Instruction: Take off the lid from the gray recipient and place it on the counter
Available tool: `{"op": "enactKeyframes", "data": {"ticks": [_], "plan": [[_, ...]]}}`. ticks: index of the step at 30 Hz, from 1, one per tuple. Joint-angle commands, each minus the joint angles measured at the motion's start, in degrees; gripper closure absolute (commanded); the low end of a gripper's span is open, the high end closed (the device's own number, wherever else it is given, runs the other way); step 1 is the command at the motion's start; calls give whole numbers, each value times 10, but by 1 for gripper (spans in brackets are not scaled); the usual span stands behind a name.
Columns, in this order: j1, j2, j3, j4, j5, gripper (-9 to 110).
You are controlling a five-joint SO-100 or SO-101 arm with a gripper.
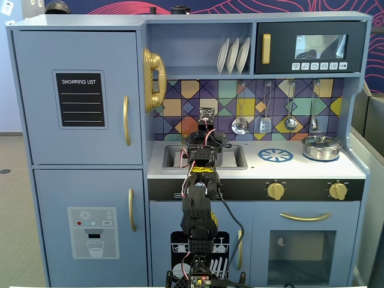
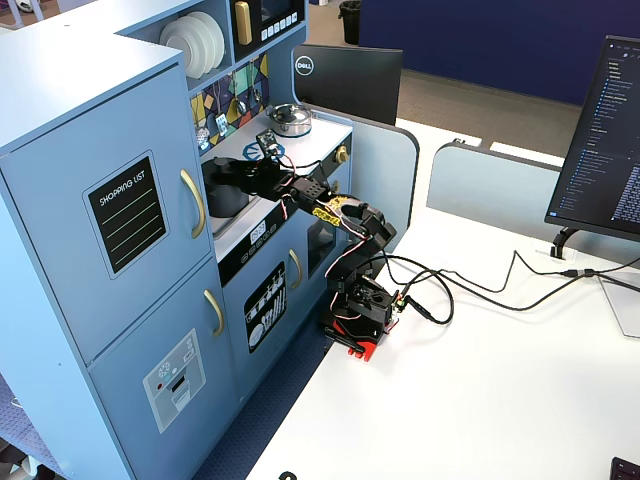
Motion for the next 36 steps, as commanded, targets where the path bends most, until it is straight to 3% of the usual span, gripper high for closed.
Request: {"op": "enactKeyframes", "data": {"ticks": [1, 10, 19, 36], "plan": [[-2, -19, -54, -26, -4, 81], [-5, -56, -74, -50, -2, 84], [-22, -47, -62, -54, -11, 101], [-26, -33, -145, -54, -24, 102]]}}
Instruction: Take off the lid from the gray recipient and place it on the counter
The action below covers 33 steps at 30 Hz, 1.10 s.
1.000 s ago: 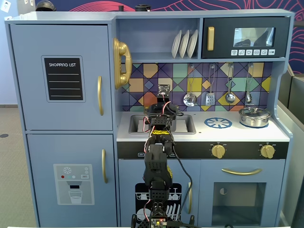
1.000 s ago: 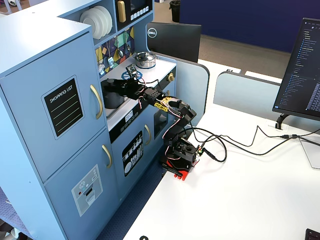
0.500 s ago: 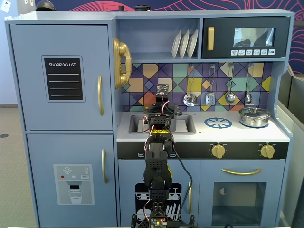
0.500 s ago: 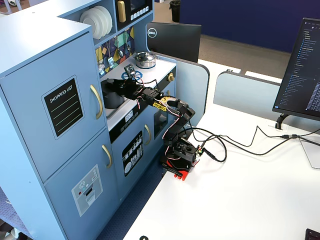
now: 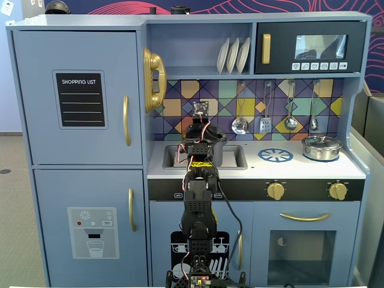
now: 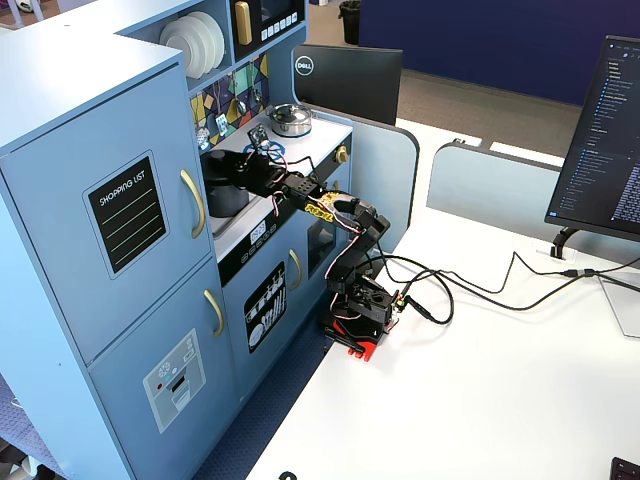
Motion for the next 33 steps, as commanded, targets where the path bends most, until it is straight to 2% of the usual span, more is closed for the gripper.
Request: {"op": "enactKeyframes", "data": {"ticks": [1, 6, 19, 33], "plan": [[12, 25, -67, 2, -7, 102], [58, 46, -69, 14, 1, 102], [262, 88, 18, -4, 26, 102], [304, 30, 154, -128, 16, 102]]}}
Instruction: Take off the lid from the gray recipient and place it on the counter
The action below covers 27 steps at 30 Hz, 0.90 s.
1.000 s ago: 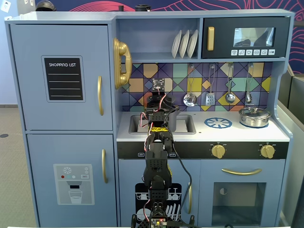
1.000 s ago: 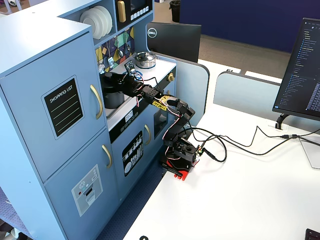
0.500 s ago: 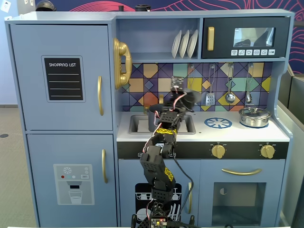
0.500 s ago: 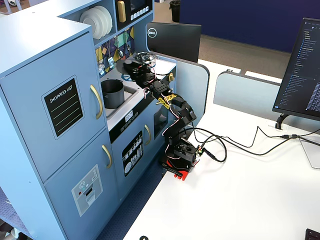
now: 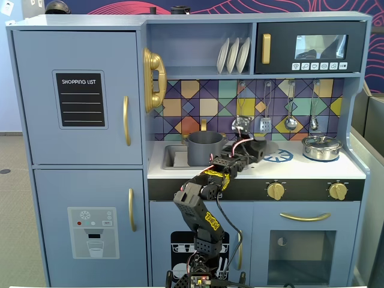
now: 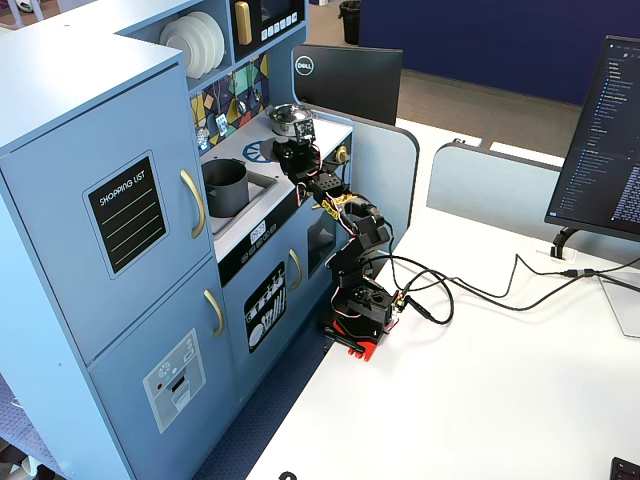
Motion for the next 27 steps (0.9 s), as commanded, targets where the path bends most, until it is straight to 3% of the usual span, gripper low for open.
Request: {"op": "enactKeyframes", "data": {"ticks": [1, 27], "plan": [[8, -16, 5, -54, -6, 102], [28, -182, -49, -135, -10, 102]]}}
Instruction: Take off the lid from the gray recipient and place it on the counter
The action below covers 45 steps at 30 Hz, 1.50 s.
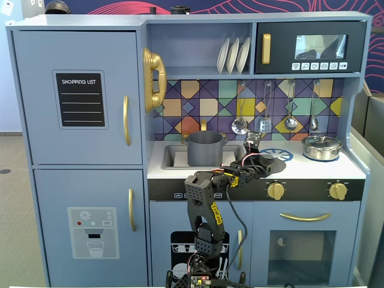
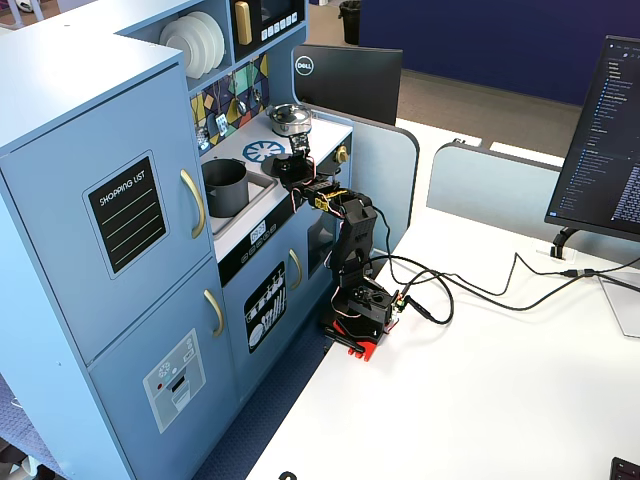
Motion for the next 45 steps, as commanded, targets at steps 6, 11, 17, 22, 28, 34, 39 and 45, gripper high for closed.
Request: {"op": "enactKeyframes", "data": {"ticks": [6, 11, 17, 22, 28, 34, 39, 45], "plan": [[9, 4, -33, -31, -4, 94], [19, 28, -12, -30, 17, 69], [33, 39, -17, -28, 14, 69], [29, 65, -40, -20, 22, 70], [-11, 256, -16, 137, 54, 82], [-108, 541, 33, 509, 86, 102], [-209, 679, 105, 686, 60, 102], [-296, 732, 225, 840, 27, 102]]}}
